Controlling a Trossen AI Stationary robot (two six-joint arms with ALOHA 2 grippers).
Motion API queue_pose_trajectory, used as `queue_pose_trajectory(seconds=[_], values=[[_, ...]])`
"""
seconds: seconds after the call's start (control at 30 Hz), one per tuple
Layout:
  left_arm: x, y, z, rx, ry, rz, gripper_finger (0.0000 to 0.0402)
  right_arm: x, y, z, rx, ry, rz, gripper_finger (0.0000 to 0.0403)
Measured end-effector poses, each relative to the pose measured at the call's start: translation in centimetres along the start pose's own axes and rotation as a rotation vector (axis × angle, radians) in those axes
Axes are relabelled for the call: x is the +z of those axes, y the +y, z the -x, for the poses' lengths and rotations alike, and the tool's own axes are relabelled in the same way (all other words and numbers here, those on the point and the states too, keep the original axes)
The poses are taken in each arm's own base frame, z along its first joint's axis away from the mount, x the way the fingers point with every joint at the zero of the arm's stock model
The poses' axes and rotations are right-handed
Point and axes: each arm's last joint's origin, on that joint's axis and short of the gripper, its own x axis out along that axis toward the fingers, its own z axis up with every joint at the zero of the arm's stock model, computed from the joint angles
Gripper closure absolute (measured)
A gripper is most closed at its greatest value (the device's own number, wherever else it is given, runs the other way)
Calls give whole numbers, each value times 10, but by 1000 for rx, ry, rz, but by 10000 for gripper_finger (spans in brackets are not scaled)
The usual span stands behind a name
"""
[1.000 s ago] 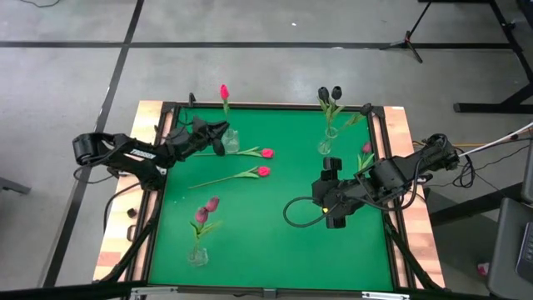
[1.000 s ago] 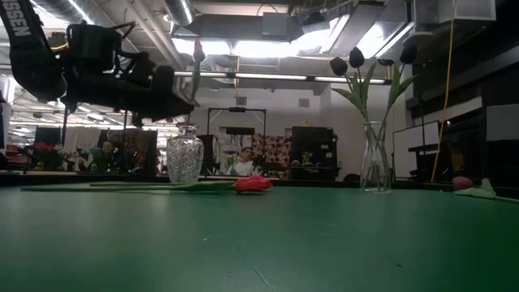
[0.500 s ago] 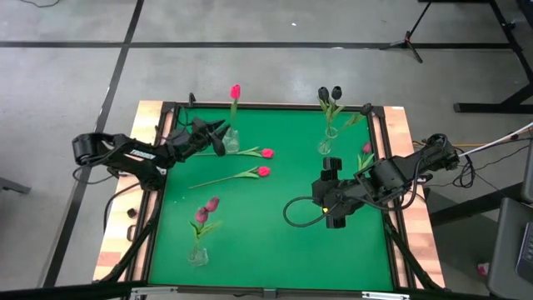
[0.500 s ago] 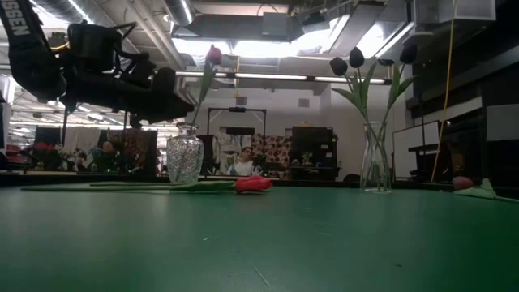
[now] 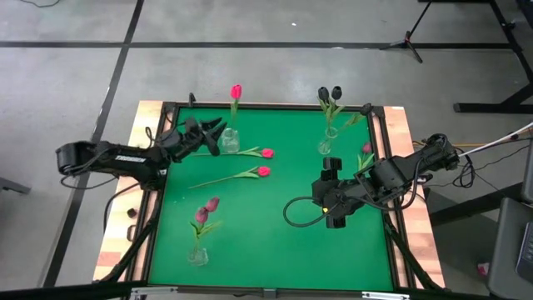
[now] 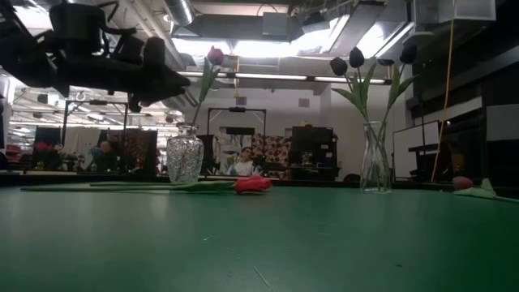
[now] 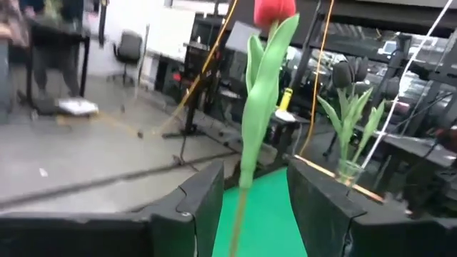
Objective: Sort flowers into vase by color
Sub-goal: Put the top pink flower into the top left transparent vase
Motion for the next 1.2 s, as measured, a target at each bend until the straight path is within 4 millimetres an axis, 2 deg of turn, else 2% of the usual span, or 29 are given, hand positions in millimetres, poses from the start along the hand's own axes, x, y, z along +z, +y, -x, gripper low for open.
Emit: queue_pose_trajectory(seconds=[0.27, 0.4, 0.6, 0.9, 1.2], values=[[-4, 3, 17, 48, 194, 239, 250, 0, 0, 0, -1, 5, 2, 176], [-12, 7, 28, 70, 347, 289, 250, -1, 0, 0, -2, 7, 3, 176], [-26, 11, 40, 31, 570, 179, 250, -1, 0, 0, -2, 7, 19, 176], [-33, 13, 42, -1, 648, -32, 250, -1, 0, 0, -2, 6, 19, 176], [-46, 15, 42, -36, 765, -84, 250, -1, 0, 0, -2, 6, 24, 176]])
